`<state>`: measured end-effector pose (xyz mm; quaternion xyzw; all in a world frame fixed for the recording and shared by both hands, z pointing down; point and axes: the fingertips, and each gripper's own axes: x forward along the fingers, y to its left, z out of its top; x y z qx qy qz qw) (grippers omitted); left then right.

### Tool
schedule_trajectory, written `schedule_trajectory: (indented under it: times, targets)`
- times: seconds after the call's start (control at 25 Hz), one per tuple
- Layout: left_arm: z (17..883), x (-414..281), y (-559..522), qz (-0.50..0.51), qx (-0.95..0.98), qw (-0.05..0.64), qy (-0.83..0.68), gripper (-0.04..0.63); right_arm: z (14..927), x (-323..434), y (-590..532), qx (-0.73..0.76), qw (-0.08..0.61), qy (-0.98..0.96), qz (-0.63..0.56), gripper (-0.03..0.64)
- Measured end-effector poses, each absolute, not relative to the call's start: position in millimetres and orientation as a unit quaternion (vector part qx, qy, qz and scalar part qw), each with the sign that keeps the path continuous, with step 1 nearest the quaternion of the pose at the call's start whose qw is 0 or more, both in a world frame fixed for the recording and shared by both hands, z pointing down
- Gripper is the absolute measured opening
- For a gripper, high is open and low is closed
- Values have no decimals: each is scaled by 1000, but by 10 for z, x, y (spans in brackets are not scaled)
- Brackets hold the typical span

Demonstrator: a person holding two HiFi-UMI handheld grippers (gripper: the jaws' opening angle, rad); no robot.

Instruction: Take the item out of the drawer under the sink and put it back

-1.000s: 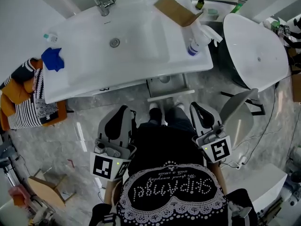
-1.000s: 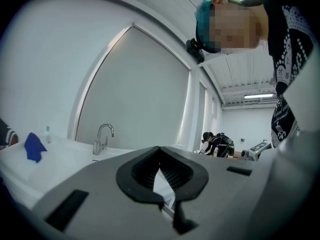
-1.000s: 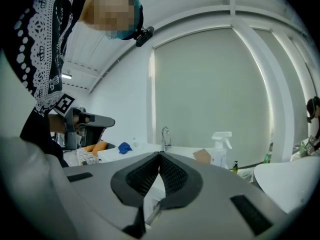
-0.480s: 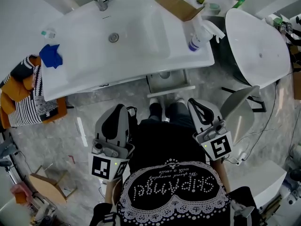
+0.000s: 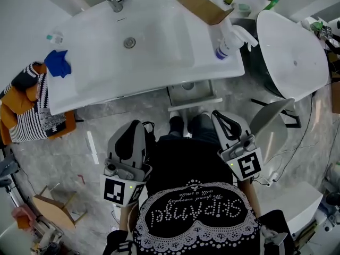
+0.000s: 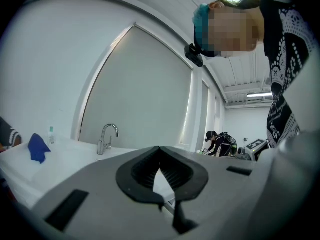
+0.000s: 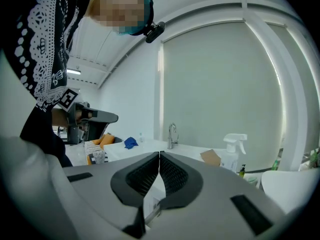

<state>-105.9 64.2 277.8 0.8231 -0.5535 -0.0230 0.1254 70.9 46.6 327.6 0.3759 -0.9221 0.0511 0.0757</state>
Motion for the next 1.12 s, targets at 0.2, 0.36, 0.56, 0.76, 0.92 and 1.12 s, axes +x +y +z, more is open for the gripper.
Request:
schedule_trajectory:
  times: [0.2,0.36,0.56,0.76,0.92,1.12]
  targets:
    - [2796,-1158,651,-25,818,127,-561,5,3274,586,421,371,72,-924,52,18]
    - [2803,-1236,632,-27,813,130,-567,5,3283,485,385,363,75,-927,54,18]
    - [2812,-1264,578,-32,815,132,-563,5,3278,420,333,363,76,-927,52,18]
    - [2812,-1233,506,-39,819,137,-556,5,3289,387,290,362,82,-927,51,18]
    - [2816,-1227,454,-41,820,140,-553,5,3284,380,236,365,82,-926,51,18]
    - [2806,-1221,401,-43,821,140,-551,5,3303,385,203,368,86,-924,50,18]
